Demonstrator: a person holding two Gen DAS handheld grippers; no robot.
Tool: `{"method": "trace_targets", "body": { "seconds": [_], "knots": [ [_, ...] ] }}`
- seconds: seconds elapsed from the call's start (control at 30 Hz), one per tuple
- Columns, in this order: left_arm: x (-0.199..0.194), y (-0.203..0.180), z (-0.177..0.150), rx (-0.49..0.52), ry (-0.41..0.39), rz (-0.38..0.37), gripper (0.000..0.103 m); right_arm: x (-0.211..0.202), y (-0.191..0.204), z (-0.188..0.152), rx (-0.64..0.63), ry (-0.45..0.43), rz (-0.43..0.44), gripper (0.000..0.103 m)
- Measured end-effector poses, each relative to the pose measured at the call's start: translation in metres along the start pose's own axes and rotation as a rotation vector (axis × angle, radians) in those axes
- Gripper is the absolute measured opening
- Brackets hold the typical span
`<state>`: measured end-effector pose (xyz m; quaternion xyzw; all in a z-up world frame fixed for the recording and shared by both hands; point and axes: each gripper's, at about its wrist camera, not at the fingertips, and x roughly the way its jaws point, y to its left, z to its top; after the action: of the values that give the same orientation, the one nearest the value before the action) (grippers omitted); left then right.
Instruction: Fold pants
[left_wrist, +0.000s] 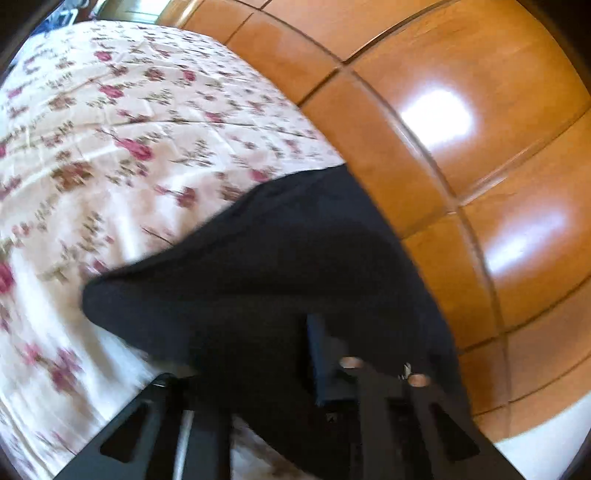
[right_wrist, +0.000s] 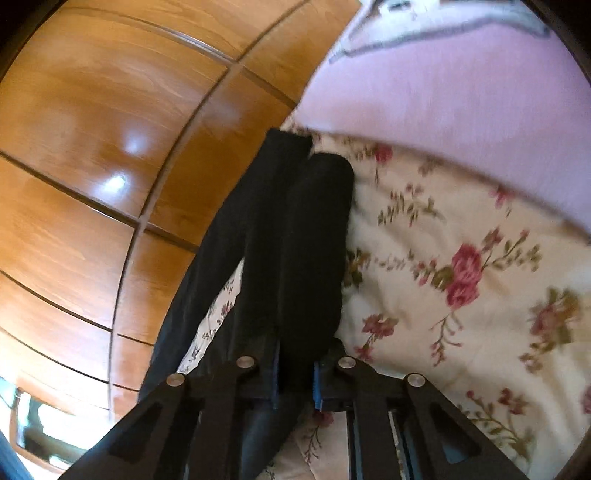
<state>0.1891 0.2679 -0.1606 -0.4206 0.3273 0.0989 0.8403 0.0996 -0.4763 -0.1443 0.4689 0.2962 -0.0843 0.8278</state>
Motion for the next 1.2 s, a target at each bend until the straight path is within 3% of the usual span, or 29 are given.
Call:
{"method": "trace_targets", "body": {
  "seconds": [0.13,0.27,0.4,0.6,0.7,0.8,0.83,0.87,1.0,1.03,1.07,1.2],
  "knots": [
    [-0.032,-0.001,0.005,0.068,-0.088,-0.022,0.007,-0.015,0.013,0.004,-0.044,-0.05,-0.029,0.01],
    [-0.066,0.005,0.006,0.071,-0.104,-0.093,0.007,-0.039,0.023,0.002,-0.095,-0.091,-0.033,0.009],
    [-0.098,0.016,0.004,0.07,-0.141,-0.1,0.006,-0.061,0.031,-0.006,-0.153,-0.112,-0.045,0.009],
    [-0.131,0.033,-0.007,0.104,-0.195,-0.044,0.006,-0.082,0.027,-0.024,-0.179,-0.096,-0.058,0.009],
    [-0.12,0.043,-0.011,0.132,-0.154,0.022,0.007,-0.077,0.015,-0.036,-0.211,-0.026,-0.078,0.01],
    [-0.108,0.055,-0.019,0.099,-0.087,0.056,0.016,-0.065,-0.012,-0.041,-0.131,0.046,-0.04,0.015],
    [-0.103,0.059,-0.021,0.085,-0.065,0.088,0.032,-0.061,-0.026,-0.039,-0.065,0.057,-0.022,0.028],
    [-0.1,0.063,-0.022,0.068,-0.053,0.103,0.035,-0.06,-0.037,-0.037,-0.014,0.051,-0.017,0.039],
    [-0.105,0.074,-0.025,0.022,-0.07,0.06,0.032,-0.06,-0.07,-0.023,0.163,-0.014,0.063,0.036],
    [-0.109,0.071,-0.025,0.039,-0.09,0.068,0.024,-0.061,-0.07,-0.018,0.165,-0.019,0.05,0.03],
    [-0.112,0.068,-0.025,0.063,-0.105,0.079,0.016,-0.061,-0.066,-0.014,0.147,-0.022,0.029,0.017],
    [-0.118,0.056,-0.018,0.111,-0.149,0.109,0.011,-0.085,-0.029,0.001,-0.059,-0.124,-0.038,0.01]
  ]
}}
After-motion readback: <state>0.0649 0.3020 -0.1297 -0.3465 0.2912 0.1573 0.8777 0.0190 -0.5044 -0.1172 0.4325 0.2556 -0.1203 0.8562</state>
